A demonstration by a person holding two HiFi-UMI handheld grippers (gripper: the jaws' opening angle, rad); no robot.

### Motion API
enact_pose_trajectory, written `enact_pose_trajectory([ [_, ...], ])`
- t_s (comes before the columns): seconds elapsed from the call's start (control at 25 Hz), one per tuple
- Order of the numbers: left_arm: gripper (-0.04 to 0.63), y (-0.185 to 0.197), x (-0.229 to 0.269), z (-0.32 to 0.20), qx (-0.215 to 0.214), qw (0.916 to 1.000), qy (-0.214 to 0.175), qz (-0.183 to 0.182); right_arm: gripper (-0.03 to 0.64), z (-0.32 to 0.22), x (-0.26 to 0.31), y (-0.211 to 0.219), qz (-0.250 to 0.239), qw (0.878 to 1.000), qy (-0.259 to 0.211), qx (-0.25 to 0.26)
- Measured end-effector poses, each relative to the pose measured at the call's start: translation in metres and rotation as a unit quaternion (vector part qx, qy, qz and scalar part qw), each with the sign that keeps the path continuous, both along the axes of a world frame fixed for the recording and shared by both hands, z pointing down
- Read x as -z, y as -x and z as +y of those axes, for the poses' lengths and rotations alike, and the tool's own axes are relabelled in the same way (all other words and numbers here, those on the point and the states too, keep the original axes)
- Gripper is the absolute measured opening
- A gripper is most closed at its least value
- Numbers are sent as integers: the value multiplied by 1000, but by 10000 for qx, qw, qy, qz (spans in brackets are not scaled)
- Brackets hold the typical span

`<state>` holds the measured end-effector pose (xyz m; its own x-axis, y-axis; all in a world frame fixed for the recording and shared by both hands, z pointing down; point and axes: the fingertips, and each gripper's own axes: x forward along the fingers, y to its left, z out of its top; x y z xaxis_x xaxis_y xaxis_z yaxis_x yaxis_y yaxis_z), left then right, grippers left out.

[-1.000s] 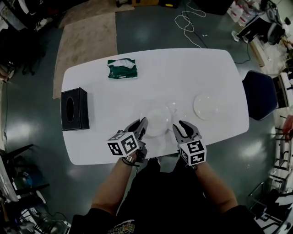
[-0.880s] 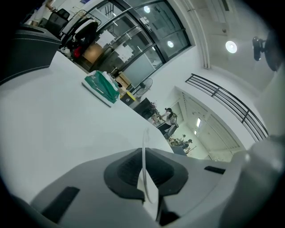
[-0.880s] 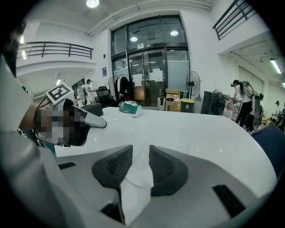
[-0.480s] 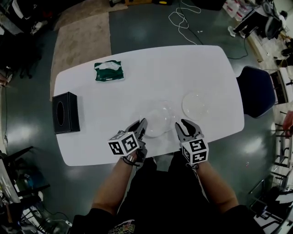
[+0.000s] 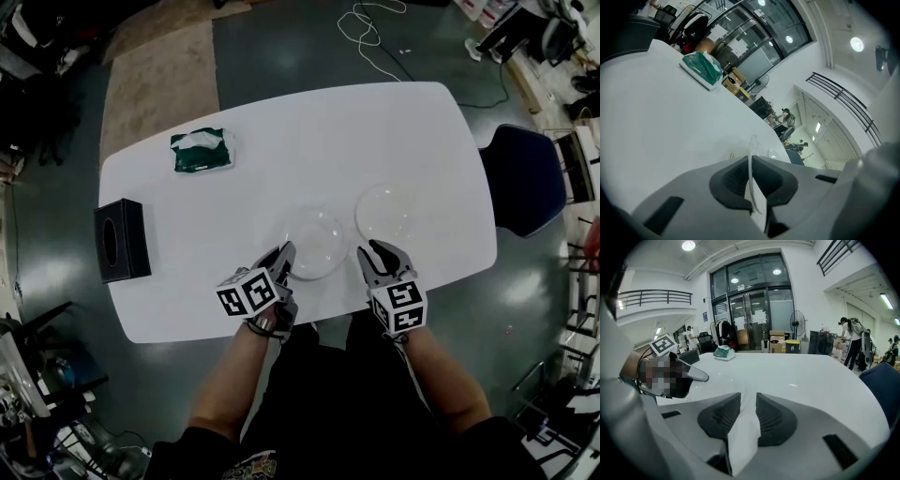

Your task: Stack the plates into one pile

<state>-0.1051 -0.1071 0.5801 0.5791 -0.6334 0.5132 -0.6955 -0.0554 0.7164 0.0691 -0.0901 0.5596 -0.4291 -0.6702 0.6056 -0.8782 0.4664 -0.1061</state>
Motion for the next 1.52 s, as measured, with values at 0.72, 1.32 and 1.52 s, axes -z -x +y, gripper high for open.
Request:
enact_pose_trajectory([
  [0.72, 112, -8, -13, -5, -386, 9799, -81, -1956, 115, -26, -4, -26, -74, 9995, 84, 290],
  [1.32, 155, -51, 1, 5, -844, 9384, -726, -3270, 123, -40, -1, -67, -150, 9992, -6, 370],
  [1.52, 154, -99, 10, 0, -1142, 9310, -1103, -3287, 127, -43, -5, -86, -169, 9990, 15, 406],
])
